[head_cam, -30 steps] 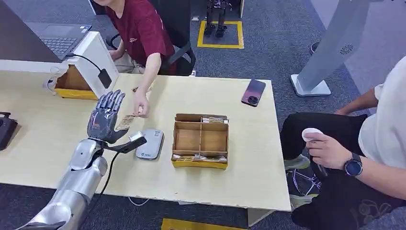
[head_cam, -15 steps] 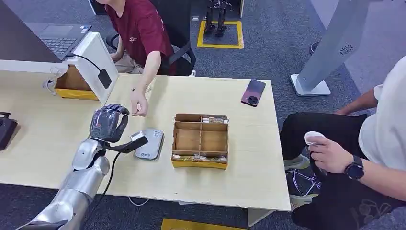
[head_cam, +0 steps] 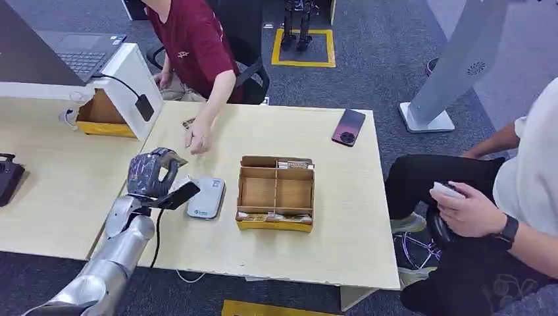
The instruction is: Pass the card to the sensor for recognition and then transmit it.
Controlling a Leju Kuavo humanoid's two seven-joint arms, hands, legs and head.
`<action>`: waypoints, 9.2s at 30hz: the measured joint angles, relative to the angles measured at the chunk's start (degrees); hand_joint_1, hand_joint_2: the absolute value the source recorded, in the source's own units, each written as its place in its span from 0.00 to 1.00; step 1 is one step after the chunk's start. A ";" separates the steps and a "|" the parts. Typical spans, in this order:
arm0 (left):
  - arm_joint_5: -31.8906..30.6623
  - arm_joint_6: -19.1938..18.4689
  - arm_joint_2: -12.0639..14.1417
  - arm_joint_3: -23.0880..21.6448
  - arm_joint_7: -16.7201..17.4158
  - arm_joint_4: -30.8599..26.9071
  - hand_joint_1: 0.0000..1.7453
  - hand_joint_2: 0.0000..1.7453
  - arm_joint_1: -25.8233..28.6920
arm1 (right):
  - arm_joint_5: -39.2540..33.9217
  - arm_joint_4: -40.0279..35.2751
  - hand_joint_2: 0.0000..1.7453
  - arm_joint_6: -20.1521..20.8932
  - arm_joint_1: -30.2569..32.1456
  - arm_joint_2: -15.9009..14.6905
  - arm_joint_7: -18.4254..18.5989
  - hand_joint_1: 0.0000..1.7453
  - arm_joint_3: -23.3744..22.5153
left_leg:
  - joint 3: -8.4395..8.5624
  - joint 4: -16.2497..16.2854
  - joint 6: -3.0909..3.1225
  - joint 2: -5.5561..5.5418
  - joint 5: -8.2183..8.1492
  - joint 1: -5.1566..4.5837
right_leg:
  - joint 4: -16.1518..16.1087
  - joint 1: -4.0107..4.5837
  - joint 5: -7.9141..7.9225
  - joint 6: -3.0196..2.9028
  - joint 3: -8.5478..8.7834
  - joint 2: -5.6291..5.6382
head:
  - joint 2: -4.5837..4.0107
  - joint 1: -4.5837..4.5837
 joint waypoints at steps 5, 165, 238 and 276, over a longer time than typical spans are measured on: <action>16.51 -15.19 -1.92 -0.04 2.99 0.43 1.00 1.00 -0.32 | -0.66 0.00 1.00 -0.37 0.32 -0.02 0.17 0.00 -1.09 | -0.01 0.00 0.00 0.02 0.00 0.00 | 0.00 0.00 0.00 0.00 0.01 0.02 | 0.00 0.02; 40.29 1.67 -4.65 -5.29 -3.56 2.00 1.00 1.00 -10.84 | 10.40 -0.04 1.00 1.09 -0.38 0.70 1.18 0.00 -1.14 | -0.03 0.02 0.00 -0.16 0.10 0.02 | 0.05 0.02 0.02 -0.01 0.06 -0.22 | 0.00 0.00; -19.32 5.28 9.20 -26.36 12.44 -42.14 0.00 1.00 29.59 | 9.57 0.07 1.00 -1.09 1.56 0.94 0.22 0.00 -6.49 | -0.15 -0.02 -0.01 -0.02 -0.01 -0.01 | 0.02 0.00 -0.08 0.02 -0.11 -0.10 | 0.00 -0.02; -15.60 5.32 -5.16 -32.78 15.28 -21.12 0.00 1.00 17.29 | 12.39 0.04 1.00 -0.02 0.91 0.94 1.25 0.00 -6.45 | -0.15 -0.01 -0.01 -0.03 -0.01 0.00 | 0.03 0.00 -0.05 0.03 -0.11 -0.11 | 0.00 -0.02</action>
